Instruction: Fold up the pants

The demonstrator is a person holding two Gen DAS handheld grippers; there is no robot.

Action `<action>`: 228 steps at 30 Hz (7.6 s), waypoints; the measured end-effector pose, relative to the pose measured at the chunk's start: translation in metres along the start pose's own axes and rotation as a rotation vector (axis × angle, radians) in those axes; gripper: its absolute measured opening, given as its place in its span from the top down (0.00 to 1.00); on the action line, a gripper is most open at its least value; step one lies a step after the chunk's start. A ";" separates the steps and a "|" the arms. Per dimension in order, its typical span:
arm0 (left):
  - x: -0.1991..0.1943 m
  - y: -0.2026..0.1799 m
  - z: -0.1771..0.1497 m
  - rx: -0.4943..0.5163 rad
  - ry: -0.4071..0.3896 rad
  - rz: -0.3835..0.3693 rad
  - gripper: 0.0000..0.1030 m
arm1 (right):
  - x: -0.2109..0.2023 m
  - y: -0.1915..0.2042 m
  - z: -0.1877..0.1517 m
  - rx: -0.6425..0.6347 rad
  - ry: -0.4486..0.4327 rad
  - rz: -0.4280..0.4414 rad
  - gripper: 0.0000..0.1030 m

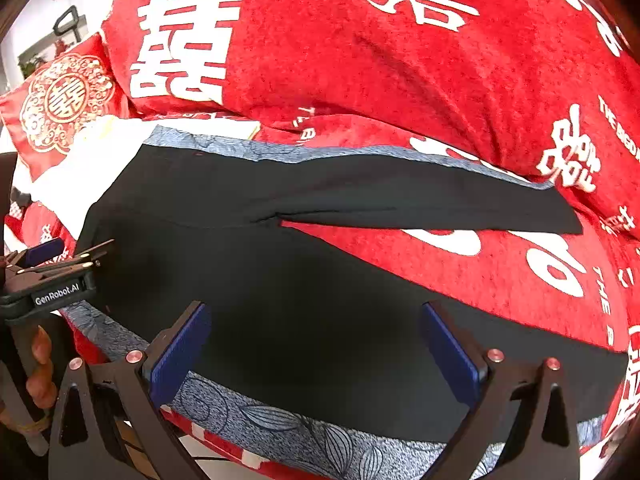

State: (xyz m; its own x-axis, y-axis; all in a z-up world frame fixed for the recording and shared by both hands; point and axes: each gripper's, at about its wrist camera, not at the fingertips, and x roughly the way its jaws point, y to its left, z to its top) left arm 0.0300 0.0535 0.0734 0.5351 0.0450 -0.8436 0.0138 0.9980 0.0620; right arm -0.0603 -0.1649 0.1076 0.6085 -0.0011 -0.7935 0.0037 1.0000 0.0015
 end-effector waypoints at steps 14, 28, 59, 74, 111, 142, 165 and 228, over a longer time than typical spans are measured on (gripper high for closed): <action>0.032 -0.002 0.034 0.000 0.036 0.010 0.01 | 0.099 0.010 0.128 -0.354 0.096 0.220 0.00; 0.073 0.008 0.057 -0.047 0.055 0.007 0.01 | 0.269 0.046 0.191 -0.614 0.332 0.429 0.00; 0.078 0.034 0.121 -0.258 0.086 -0.171 0.01 | 0.199 0.075 0.172 -0.711 0.144 0.527 0.86; 0.094 0.033 0.103 -0.253 0.159 -0.251 0.01 | 0.314 0.077 0.189 -0.672 0.592 0.681 0.17; 0.149 0.043 0.178 -0.561 0.216 -0.296 0.01 | 0.272 0.086 0.187 -0.907 0.504 0.668 0.90; 0.011 0.033 0.065 -0.577 0.063 -0.396 0.86 | 0.051 0.097 0.038 -0.910 -0.165 0.108 0.90; 0.043 0.134 -0.066 -0.732 0.190 -0.567 0.85 | 0.050 0.172 -0.077 -0.899 -0.046 0.027 0.90; 0.015 0.006 -0.051 -0.022 0.053 -0.288 0.16 | 0.034 -0.111 0.002 0.483 0.170 -0.224 0.89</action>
State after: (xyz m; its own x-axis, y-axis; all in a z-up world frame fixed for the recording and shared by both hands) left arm -0.0052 0.0628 0.0342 0.4665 -0.2383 -0.8518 0.1399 0.9708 -0.1949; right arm -0.0379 -0.2761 0.0817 0.4145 -0.1732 -0.8934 0.5060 0.8598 0.0681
